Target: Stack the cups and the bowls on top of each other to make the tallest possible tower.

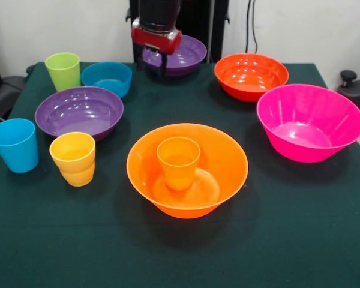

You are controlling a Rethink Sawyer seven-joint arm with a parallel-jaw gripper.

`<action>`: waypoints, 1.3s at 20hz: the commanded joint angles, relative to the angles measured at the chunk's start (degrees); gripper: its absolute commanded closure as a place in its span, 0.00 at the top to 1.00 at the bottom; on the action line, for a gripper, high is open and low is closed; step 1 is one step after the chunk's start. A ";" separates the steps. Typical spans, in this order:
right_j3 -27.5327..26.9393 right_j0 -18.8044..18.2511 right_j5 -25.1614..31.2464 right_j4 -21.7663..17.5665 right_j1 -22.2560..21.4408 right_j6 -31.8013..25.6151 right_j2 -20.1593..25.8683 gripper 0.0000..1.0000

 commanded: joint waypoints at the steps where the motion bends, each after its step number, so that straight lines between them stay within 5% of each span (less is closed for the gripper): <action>1: 5.20 3.05 -1.82 18.21 5.08 21.74 0.78 1.00; 4: 10.93 6.50 2.30 27.25 2.02 25.27 -3.26 1.00; 9: 16.33 11.03 -8.29 33.02 5.34 29.16 -7.91 1.00; 16: 20.50 12.53 -8.71 30.96 2.83 26.73 -10.24 1.00; 22: 20.32 14.38 -24.11 30.24 15.42 30.36 -8.97 1.00; 26: 15.55 15.77 -36.51 30.97 27.05 31.31 -9.36 1.00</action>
